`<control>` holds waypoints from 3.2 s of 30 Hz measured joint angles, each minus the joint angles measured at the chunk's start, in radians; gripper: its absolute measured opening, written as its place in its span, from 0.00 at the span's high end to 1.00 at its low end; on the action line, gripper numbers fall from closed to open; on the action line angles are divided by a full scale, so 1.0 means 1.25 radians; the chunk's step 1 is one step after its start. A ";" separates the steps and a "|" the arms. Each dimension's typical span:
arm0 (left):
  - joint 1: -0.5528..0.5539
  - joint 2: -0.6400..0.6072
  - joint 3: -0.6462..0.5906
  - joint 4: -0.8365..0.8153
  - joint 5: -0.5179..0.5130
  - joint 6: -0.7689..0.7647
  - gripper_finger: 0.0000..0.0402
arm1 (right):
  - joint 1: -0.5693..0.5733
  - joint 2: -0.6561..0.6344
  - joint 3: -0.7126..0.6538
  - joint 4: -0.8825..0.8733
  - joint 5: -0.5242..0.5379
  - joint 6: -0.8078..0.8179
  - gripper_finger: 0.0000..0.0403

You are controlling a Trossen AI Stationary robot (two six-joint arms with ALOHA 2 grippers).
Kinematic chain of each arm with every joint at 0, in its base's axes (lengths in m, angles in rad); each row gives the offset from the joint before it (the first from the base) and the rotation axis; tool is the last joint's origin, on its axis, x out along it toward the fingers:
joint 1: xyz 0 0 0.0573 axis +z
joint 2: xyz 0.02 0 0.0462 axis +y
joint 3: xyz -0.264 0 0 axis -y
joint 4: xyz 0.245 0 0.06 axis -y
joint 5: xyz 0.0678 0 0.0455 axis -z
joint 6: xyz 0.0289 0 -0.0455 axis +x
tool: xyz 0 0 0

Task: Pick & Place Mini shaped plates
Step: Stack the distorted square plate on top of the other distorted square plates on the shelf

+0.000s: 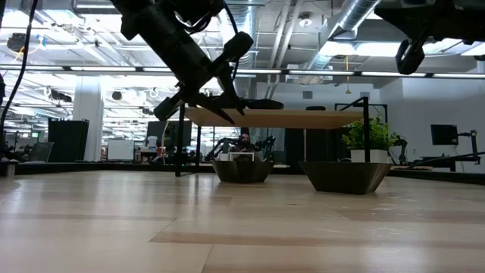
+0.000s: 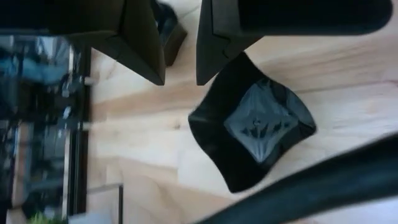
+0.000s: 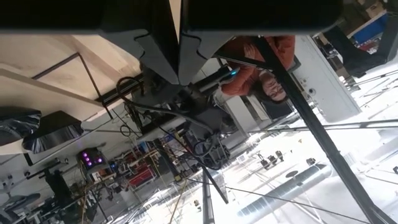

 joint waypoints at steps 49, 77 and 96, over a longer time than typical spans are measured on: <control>-0.026 0.149 0.092 -0.189 -0.066 -0.382 0.77 | 0.000 -0.001 0.000 -0.189 -0.002 -0.082 1.00; 0.021 0.162 0.092 -0.180 -0.015 -0.356 0.77 | 0.000 -0.001 0.000 -0.206 -0.022 -0.069 1.00; 0.031 0.212 0.092 -0.148 0.046 -0.362 0.77 | 0.000 -0.001 0.000 -0.193 -0.021 -0.069 1.00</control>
